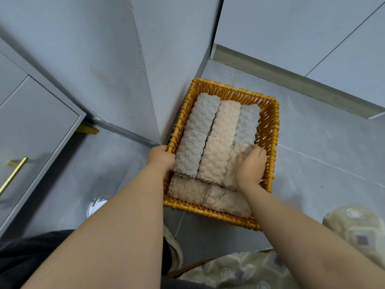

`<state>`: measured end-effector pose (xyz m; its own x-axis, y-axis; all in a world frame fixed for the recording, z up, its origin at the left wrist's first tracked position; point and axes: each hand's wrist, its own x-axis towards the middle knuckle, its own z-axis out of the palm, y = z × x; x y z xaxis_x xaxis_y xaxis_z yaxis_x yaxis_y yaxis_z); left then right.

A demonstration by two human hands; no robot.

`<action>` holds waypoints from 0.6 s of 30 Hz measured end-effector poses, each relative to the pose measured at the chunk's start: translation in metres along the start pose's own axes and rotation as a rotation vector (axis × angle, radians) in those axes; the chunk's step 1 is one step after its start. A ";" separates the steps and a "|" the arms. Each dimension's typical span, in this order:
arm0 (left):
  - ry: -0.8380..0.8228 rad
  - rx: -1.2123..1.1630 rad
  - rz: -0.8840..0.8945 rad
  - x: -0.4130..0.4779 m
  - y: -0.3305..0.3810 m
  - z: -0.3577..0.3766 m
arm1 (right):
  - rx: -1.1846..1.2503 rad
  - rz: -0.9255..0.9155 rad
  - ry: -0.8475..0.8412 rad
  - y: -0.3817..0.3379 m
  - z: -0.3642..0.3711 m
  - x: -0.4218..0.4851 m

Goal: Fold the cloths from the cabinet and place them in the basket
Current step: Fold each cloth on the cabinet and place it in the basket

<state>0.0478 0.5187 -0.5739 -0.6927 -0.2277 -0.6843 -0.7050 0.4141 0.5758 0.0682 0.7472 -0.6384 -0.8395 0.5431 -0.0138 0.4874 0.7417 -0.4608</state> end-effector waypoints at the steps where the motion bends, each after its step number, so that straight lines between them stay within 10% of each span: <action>1: -0.001 0.012 0.007 0.000 0.000 -0.001 | -0.055 -0.104 0.058 -0.001 -0.001 -0.007; 7: 0.009 0.014 -0.008 0.003 -0.003 0.001 | -0.304 -0.373 -0.163 0.002 0.009 -0.023; 18: 0.025 0.059 0.058 0.014 -0.012 0.003 | -0.496 -0.209 -0.399 0.028 0.042 -0.004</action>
<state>0.0466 0.5135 -0.5918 -0.7359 -0.2238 -0.6390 -0.6542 0.4783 0.5859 0.0756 0.7492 -0.6887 -0.9061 0.2519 -0.3400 0.2774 0.9603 -0.0279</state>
